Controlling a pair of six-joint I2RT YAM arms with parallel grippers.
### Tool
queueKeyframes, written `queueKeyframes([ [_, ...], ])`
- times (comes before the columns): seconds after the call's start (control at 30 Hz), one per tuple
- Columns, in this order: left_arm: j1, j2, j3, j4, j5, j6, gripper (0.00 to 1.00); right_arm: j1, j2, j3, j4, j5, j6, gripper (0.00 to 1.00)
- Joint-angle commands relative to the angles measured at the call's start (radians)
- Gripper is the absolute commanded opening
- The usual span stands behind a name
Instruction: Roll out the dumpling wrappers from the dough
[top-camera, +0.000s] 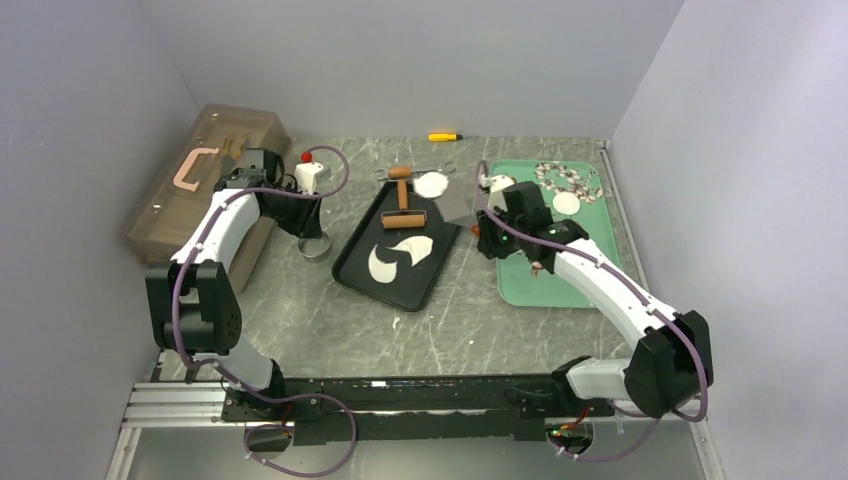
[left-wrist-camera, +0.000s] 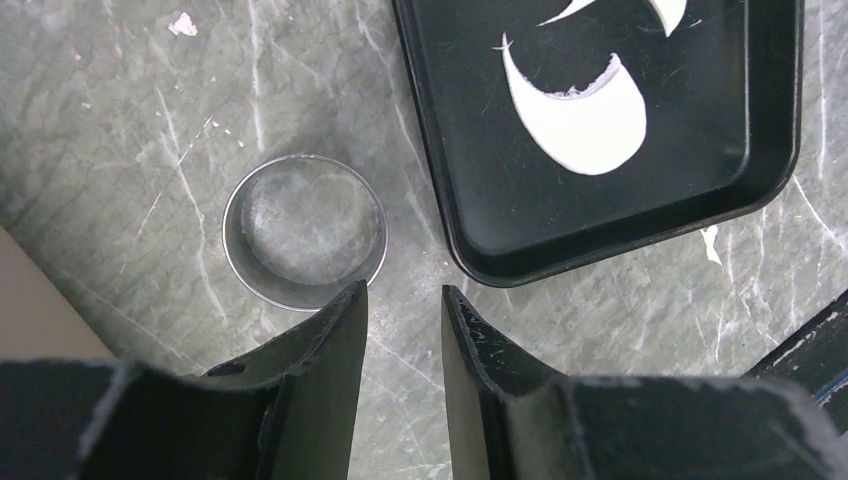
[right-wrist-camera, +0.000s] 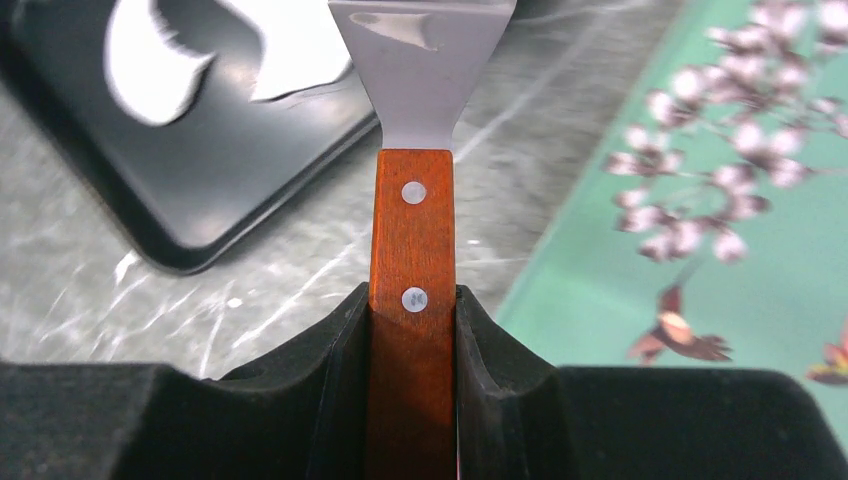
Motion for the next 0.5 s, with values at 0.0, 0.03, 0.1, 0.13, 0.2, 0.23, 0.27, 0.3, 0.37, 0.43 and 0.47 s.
queueKeyframes([
  [0.0, 0.0, -0.031, 0.032, 0.012, 0.063, 0.005, 0.38, -0.131, -0.046, 0.018, 0.013, 0.101, 0.019, 0.0],
  [0.03, 0.0, -0.036, 0.026, 0.017, 0.064, 0.006, 0.38, -0.166, -0.047, 0.012, 0.011, 0.132, 0.019, 0.0],
  [0.1, 0.0, -0.049, 0.018, 0.022, 0.064, 0.009, 0.38, -0.234, -0.048, -0.002, 0.011, 0.153, 0.026, 0.0],
  [0.13, 0.0, -0.055, 0.014, 0.022, 0.063, 0.012, 0.38, -0.264, -0.047, -0.005, 0.006, 0.161, 0.034, 0.0],
  [0.2, 0.0, -0.066, 0.009, 0.023, 0.07, 0.016, 0.38, -0.317, -0.047, -0.014, 0.002, 0.199, 0.044, 0.0],
  [0.23, 0.0, -0.071, 0.007, 0.024, 0.077, 0.019, 0.38, -0.334, -0.046, -0.021, 0.002, 0.234, 0.046, 0.0],
  [0.27, 0.0, -0.075, 0.006, 0.025, 0.083, 0.02, 0.39, -0.348, -0.04, -0.022, 0.002, 0.263, 0.048, 0.0],
  [0.3, 0.0, -0.075, 0.004, 0.025, 0.087, 0.021, 0.39, -0.358, -0.029, -0.021, 0.0, 0.286, 0.047, 0.0],
  [0.37, 0.0, -0.075, 0.006, 0.022, 0.095, 0.025, 0.39, -0.361, 0.003, -0.014, -0.003, 0.292, 0.033, 0.0],
  [0.43, 0.0, -0.073, 0.004, 0.02, 0.105, 0.026, 0.39, -0.361, 0.045, 0.006, -0.018, 0.293, 0.027, 0.0],
  [0.47, 0.0, -0.072, 0.004, 0.017, 0.108, 0.026, 0.39, -0.361, 0.066, 0.014, -0.027, 0.301, 0.022, 0.0],
])
